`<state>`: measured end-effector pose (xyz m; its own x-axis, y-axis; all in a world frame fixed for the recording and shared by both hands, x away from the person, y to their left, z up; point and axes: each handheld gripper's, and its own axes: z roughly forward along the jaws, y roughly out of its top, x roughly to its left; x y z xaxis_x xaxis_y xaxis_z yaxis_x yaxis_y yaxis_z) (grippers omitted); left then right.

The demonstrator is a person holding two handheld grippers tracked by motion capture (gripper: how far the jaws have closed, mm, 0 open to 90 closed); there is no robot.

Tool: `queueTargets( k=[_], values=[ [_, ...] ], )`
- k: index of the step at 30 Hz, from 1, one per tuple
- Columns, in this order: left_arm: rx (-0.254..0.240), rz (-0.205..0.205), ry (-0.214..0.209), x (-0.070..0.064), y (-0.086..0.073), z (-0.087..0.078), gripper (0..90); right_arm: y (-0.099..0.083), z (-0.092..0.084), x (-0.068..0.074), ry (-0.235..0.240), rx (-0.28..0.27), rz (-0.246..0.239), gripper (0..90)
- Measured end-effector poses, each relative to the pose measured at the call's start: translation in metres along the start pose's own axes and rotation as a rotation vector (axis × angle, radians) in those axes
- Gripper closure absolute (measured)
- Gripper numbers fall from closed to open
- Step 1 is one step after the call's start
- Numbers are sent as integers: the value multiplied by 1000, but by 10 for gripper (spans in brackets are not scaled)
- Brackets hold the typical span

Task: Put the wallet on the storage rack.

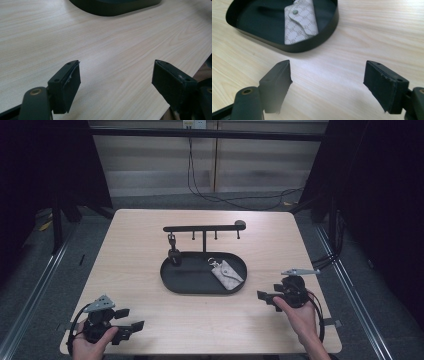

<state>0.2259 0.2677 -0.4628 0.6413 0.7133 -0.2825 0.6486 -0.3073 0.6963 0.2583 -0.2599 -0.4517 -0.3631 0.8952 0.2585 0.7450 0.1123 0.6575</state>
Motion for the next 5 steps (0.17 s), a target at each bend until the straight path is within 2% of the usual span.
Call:
queueTargets(
  k=[5],
  values=[
    [11,-6,-1,1,0,2,228,-13,-6,-5,-3,-20,2,205]
  ],
)
